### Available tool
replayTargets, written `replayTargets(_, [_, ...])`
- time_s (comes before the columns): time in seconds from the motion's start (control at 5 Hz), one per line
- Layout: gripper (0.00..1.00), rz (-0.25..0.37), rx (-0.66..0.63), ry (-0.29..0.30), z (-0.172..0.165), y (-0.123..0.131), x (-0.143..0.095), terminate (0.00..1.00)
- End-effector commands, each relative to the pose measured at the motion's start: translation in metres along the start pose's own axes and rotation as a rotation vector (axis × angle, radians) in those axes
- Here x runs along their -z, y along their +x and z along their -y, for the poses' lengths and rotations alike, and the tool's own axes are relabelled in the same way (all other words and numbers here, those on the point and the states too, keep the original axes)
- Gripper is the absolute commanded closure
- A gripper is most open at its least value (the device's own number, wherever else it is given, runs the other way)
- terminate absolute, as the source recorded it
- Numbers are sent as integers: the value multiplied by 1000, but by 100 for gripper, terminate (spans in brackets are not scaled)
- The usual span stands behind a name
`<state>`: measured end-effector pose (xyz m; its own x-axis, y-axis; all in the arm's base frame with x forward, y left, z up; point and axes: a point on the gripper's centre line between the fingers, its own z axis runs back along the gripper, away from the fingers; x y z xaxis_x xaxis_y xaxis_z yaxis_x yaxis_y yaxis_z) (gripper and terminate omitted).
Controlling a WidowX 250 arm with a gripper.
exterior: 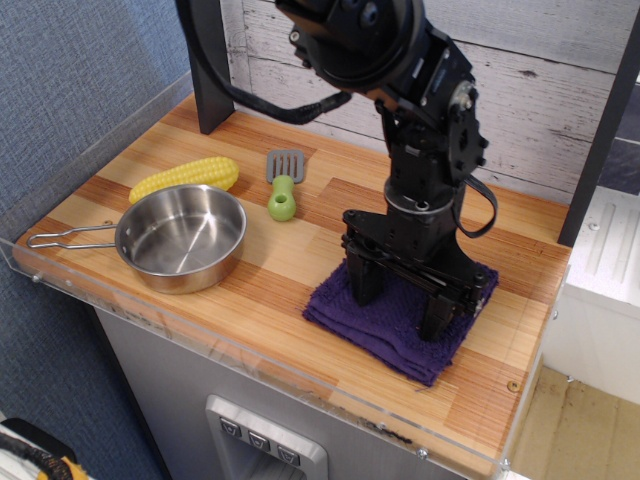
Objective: Move the purple cloth to the table's lower right corner.
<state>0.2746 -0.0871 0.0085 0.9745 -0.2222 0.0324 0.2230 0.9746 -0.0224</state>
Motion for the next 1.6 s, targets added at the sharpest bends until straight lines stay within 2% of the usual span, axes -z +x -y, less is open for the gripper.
replayTargets(0.0, [0,-44,39,0,20,-15,10,0])
replayTargets(0.4, [0,-57,58,1,32,-15,9,0])
replayTargets(0.8, [0,-35,40,31,23,-11,-10,0])
replayTargets(1.0, [0,23,25,46,8,-1,-39,0])
replayTargets(1.2, [0,114,3,47,-3,15,-84,0])
replayTargets(1.4, [0,175,6,36,-2,22,-119,0])
